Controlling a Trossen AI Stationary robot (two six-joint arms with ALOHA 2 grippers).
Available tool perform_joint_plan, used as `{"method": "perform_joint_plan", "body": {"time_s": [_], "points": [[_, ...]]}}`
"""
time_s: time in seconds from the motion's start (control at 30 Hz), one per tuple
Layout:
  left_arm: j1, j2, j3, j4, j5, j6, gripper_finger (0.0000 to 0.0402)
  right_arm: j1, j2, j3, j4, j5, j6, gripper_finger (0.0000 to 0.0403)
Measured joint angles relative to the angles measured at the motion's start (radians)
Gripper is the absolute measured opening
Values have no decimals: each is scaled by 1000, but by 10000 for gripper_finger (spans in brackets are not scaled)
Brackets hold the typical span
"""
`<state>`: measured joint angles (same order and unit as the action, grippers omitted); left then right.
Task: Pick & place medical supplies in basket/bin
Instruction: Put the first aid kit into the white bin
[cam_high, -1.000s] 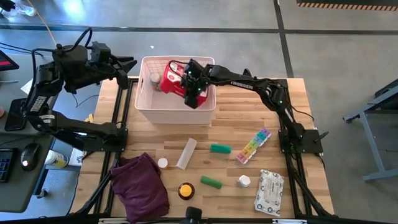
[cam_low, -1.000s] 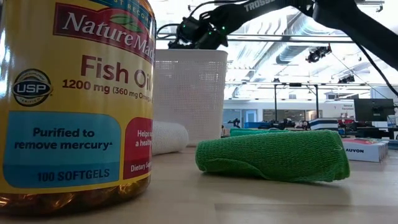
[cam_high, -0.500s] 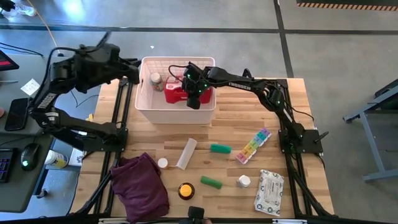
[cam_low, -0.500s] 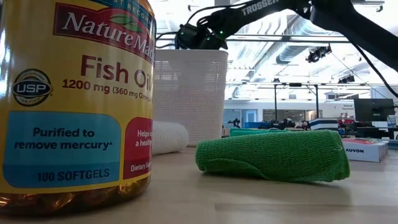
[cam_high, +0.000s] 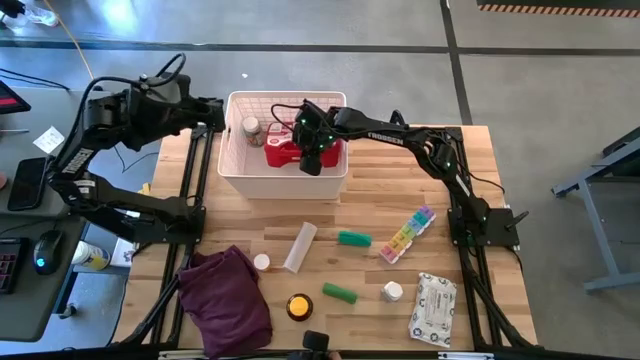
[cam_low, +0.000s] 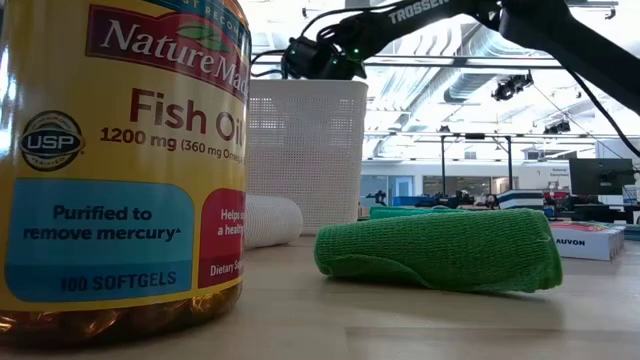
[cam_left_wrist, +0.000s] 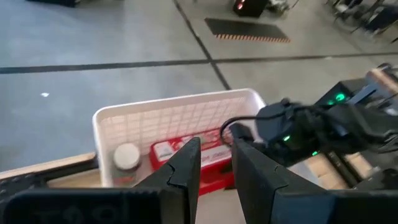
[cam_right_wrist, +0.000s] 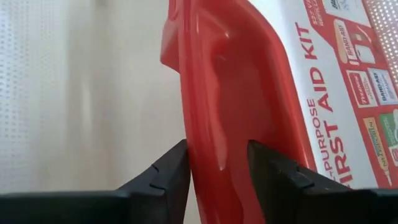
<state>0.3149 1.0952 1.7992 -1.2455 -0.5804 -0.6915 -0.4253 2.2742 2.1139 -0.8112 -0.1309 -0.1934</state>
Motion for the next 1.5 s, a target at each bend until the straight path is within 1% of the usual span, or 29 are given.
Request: {"method": "perform_joint_plan", "body": {"time_s": [0.1,0.2,0.27,0.43,0.67,0.83,1.17,1.5], "points": [[0,-1,0,36,-16,-3,127,1,9,0,4,53,64,158],[0,0,0,58,-29,-20,127,1,20,0,0,66,105,167],[0,1,0,67,-13,-21,127,1,21,-1,-13,82,130,175],[-1,2,0,61,3,-21,127,5,34,-1,-33,84,130,183],[-1,2,0,61,12,-27,127,3,68,-2,-51,82,148,167],[-1,2,0,39,15,-48,127,3,68,-2,-62,114,129,156],[-1,2,0,31,15,-51,127,-21,74,-1,-132,115,121,162],[-1,2,0,31,15,-66,127,-40,75,0,-258,115,79,150]]}}
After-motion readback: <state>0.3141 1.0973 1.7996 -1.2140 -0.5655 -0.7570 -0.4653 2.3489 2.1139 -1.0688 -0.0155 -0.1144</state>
